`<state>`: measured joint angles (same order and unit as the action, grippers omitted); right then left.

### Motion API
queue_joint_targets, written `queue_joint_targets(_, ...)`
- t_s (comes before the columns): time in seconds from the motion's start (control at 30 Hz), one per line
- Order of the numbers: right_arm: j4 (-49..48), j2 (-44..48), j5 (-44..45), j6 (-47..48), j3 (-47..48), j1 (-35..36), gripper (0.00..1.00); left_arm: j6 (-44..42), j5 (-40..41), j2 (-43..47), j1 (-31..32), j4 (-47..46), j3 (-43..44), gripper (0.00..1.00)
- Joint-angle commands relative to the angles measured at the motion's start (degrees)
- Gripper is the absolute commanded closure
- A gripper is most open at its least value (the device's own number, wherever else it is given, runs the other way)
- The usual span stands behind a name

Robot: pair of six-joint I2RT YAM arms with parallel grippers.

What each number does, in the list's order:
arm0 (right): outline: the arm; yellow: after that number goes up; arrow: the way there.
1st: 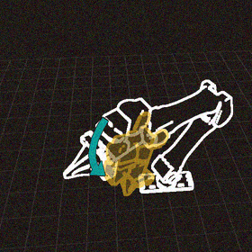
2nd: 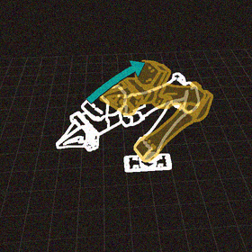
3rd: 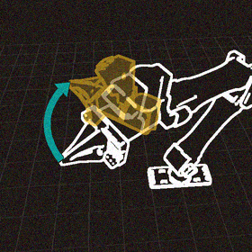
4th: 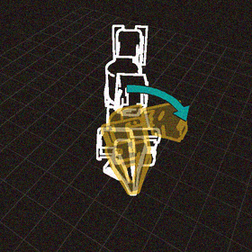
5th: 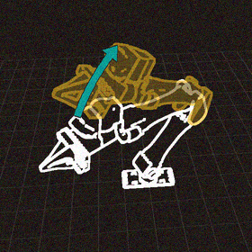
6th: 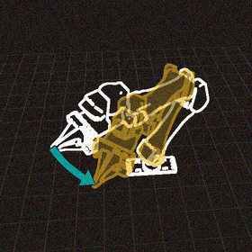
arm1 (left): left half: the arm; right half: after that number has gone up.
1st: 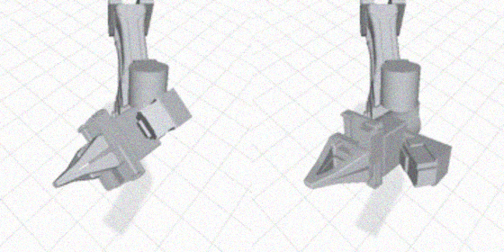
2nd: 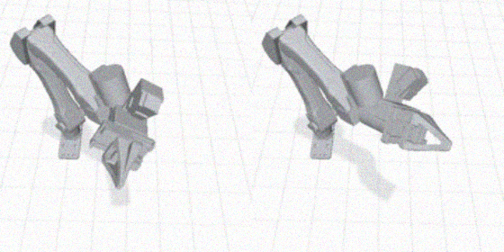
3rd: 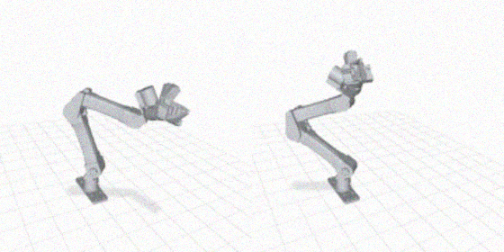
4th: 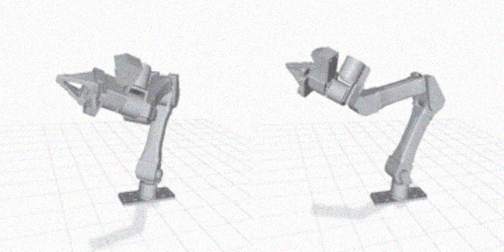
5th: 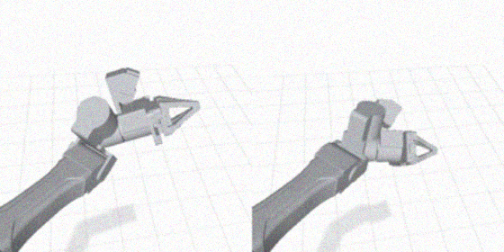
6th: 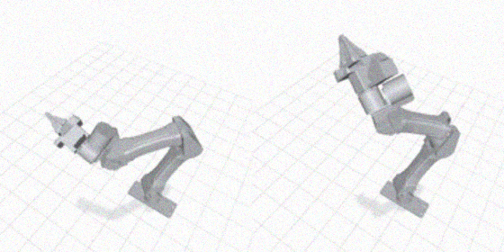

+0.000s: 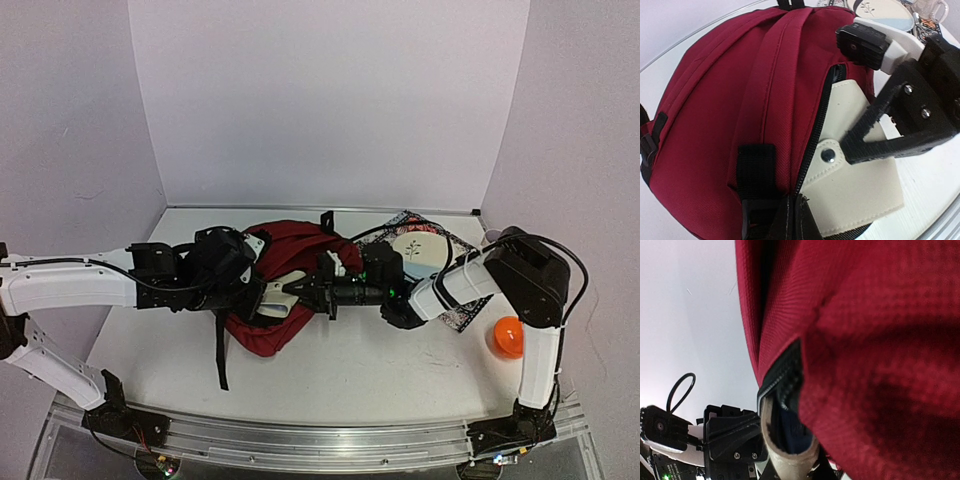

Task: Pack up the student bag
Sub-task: Place the pocket on the back of the student bag.

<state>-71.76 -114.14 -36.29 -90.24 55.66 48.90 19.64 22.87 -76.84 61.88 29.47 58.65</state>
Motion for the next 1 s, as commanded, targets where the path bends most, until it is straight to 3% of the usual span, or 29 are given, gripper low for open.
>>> queue_joint_targets(0.0, -0.6, 4.3, 7.1, 2.0, -0.4, -1.4, 1.0, 1.9, -7.3, 2.0, 1.0, -4.9, 2.2, 1.0)
queue_joint_targets(0.2, 5.7, 10.0, 13.7, 6.8, -3.5, -2.3, 1.0, 3.0, -8.5, 3.1, 1.0, -5.0, 2.9, 1.0)
queue_joint_targets(0.4, 14.4, 12.2, 17.7, 12.5, -0.3, -1.8, 1.0, 4.2, -10.3, 2.4, 0.9, -5.6, 3.7, 1.0)
queue_joint_targets(0.97, 22.0, 5.6, 23.6, 14.4, 11.5, 4.8, 1.0, 3.6, -14.7, -1.4, 1.1, -10.0, 6.3, 1.0)
